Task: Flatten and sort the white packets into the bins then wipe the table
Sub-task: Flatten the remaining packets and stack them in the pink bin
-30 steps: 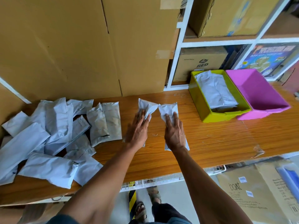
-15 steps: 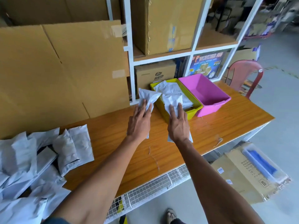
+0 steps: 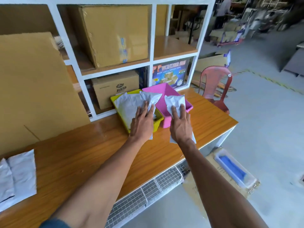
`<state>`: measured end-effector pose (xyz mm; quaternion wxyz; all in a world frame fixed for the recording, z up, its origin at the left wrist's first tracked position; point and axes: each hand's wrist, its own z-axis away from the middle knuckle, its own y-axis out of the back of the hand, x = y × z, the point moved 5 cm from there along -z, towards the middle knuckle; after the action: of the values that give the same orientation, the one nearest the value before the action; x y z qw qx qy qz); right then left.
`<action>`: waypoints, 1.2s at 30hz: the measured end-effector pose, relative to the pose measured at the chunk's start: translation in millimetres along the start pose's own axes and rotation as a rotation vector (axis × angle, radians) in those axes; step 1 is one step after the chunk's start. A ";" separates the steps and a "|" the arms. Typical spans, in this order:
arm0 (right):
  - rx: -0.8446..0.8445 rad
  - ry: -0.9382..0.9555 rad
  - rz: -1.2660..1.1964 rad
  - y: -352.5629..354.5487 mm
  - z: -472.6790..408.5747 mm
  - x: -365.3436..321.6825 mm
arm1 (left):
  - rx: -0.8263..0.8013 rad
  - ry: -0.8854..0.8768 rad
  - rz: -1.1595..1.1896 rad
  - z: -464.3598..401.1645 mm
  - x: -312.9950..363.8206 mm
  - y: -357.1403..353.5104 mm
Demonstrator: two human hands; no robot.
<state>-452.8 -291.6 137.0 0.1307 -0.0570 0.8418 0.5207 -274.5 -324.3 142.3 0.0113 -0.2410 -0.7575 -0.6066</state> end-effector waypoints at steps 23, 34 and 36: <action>-0.227 0.042 0.005 -99.2 -210.1 69.7 | 0.000 0.200 0.038 -207.1 24.1 -87.2; -0.467 0.126 -0.006 -173.5 -262.3 87.0 | -0.101 0.444 -0.002 -267.5 17.5 -135.7; -0.515 0.186 0.020 -184.4 -267.3 88.5 | -0.124 0.499 -0.008 -276.3 17.8 -146.4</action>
<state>-537.9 -609.6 66.6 0.0288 -0.1275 0.6905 0.7115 -421.8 -595.1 87.0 0.1806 -0.0811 -0.6937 -0.6925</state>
